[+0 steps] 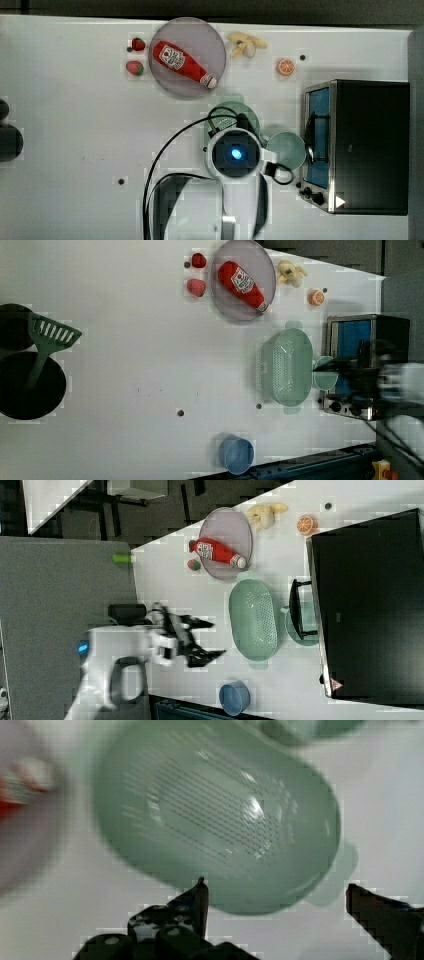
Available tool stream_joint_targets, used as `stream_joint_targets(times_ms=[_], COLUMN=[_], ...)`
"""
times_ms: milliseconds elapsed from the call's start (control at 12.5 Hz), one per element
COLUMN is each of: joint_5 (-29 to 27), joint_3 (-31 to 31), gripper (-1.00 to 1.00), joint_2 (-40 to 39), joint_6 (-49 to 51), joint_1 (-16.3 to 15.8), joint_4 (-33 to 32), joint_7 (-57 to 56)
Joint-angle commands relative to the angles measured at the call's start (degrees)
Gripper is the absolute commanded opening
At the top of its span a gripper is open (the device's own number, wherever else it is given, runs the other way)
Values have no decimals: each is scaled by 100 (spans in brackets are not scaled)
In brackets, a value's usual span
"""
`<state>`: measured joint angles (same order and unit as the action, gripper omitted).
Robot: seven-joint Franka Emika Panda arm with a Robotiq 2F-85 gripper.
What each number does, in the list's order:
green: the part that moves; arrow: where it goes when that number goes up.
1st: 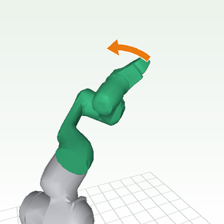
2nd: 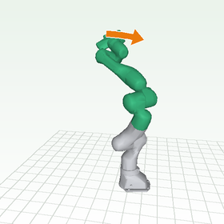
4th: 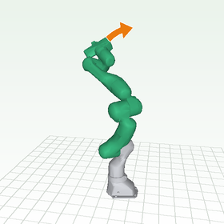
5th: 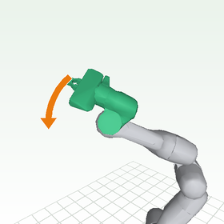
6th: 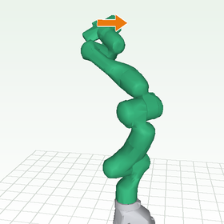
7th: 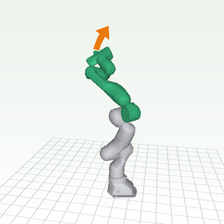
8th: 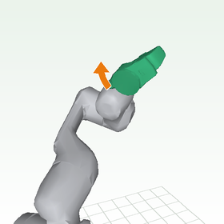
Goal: Drag strainer right to left.
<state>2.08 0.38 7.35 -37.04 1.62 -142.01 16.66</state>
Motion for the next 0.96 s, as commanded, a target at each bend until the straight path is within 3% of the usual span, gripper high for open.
stream_joint_targets(times_ms=[80,560,960], joint_5=[62,61,58], joint_3=[85,-4,-18], gripper=[100,100,100], joint_2=[-149,-1898,-2481], joint_6=[-695,-2677,-3064], joint_1=[-35,-63,-304], joint_4=[-67,-23,-18], joint_7=[1532,2338,2729])
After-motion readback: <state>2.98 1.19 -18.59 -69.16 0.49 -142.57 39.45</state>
